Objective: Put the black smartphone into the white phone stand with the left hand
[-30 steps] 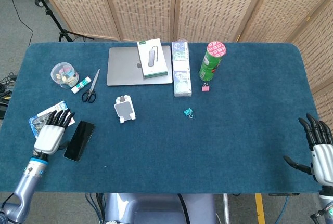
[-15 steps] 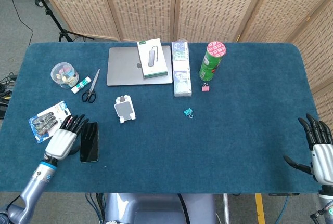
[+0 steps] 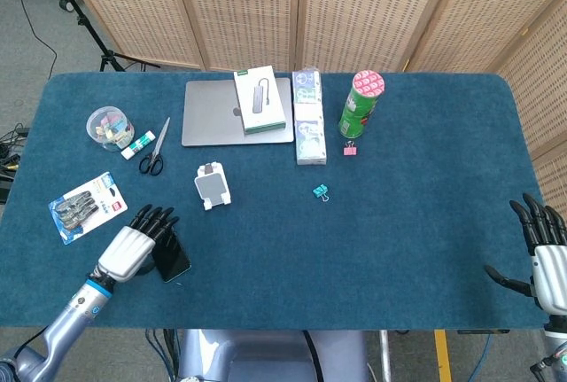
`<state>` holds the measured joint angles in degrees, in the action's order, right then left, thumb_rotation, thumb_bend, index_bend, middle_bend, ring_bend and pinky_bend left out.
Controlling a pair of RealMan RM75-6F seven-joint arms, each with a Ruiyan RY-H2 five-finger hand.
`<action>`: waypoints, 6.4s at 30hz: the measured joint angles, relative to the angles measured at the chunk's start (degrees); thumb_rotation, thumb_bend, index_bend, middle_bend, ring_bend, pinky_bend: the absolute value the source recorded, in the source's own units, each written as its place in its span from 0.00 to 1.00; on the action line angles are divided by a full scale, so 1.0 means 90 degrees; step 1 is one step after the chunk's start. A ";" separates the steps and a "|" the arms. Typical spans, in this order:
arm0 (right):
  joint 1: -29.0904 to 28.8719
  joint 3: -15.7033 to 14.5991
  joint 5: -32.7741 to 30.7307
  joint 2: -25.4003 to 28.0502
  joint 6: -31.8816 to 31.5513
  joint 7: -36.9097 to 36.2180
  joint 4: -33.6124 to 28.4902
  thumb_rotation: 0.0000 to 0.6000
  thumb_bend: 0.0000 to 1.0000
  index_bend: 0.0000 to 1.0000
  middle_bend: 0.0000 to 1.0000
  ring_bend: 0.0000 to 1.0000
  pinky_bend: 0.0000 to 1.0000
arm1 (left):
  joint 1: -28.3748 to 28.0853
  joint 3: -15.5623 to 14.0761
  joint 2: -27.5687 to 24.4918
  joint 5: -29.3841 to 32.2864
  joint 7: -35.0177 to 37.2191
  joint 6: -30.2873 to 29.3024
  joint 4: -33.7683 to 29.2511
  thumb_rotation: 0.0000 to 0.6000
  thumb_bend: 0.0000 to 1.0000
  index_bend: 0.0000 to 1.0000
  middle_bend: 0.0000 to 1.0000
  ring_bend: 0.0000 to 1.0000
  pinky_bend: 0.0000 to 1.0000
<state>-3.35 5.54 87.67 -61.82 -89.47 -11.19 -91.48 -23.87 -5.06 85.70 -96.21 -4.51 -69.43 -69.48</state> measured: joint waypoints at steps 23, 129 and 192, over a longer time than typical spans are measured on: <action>-0.0027 0.0043 -0.0171 0.0033 0.0157 0.0011 -0.0020 1.00 0.00 0.00 0.00 0.00 0.00 | -0.1349 -0.0186 -0.1211 -0.0218 -0.0067 0.1862 -0.0902 1.00 0.00 0.00 0.00 0.00 0.00; -0.0089 0.0177 -0.0602 0.0321 0.0589 -0.0691 -0.0009 1.00 0.00 0.00 0.00 0.00 0.00 | -0.2913 0.0887 -0.0937 -0.1581 -0.4257 0.1296 -0.0275 1.00 0.00 0.52 0.42 0.34 0.35; -0.0061 0.0180 -0.0561 0.0605 0.0664 -0.1391 -0.0043 1.00 0.00 0.00 0.00 0.00 0.00 | -0.2824 0.1039 0.0821 0.0250 -0.7230 0.2061 0.0697 1.00 0.00 0.27 0.02 0.09 0.32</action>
<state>-3.89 7.17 82.62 -56.37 -83.49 -23.71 -91.87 -49.29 4.29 93.09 -93.96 -69.58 -50.88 -63.21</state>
